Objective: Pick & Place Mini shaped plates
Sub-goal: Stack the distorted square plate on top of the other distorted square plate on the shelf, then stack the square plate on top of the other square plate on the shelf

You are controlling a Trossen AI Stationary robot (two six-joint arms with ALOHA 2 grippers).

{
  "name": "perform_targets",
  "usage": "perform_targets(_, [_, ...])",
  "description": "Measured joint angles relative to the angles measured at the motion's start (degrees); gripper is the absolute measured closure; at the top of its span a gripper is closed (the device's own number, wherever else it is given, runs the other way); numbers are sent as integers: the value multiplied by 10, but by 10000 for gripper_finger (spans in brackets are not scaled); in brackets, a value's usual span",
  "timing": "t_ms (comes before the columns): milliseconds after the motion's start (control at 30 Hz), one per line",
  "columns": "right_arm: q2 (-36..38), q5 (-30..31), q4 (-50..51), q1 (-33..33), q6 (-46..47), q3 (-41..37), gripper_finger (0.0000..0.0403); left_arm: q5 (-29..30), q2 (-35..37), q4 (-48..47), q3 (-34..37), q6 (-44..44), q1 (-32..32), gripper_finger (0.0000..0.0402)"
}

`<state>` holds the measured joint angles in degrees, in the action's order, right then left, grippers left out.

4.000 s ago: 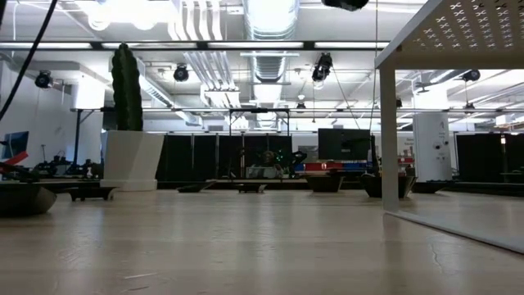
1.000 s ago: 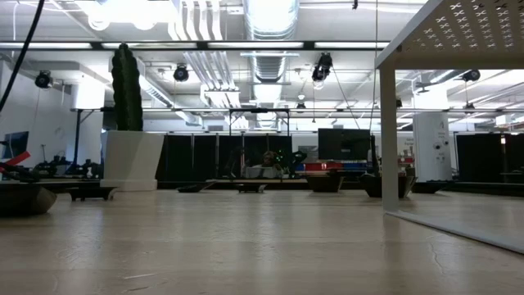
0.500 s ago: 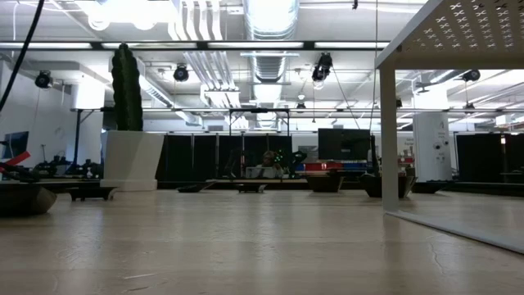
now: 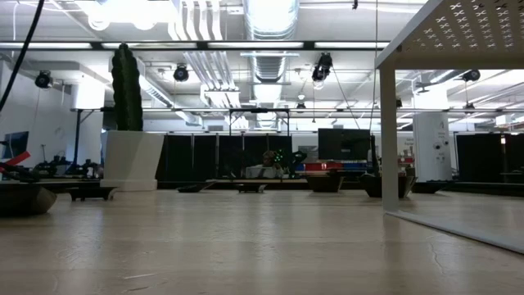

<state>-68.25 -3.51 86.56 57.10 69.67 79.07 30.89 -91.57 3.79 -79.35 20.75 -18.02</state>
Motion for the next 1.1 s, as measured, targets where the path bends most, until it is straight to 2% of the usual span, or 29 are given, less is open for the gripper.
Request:
perform_targets(200, [3,0,-1,0,-23,5,304,0,0,-6,0,1,0,296])
perform_targets(367, [4,24,-1,0,-52,28,322,1,4,-75,0,-35,0,296])
perform_targets(533, [4,108,-2,0,-91,56,344,1,16,-196,0,-122,-1,296])
perform_targets(767, [4,243,-2,0,-161,59,375,1,23,-407,0,-297,-6,296])
perform_targets(933, [3,360,-2,0,-161,59,393,19,23,-532,0,-425,-2,296])
perform_targets(1100, [3,420,-3,-2,-126,59,394,58,23,-650,0,-550,0,296])
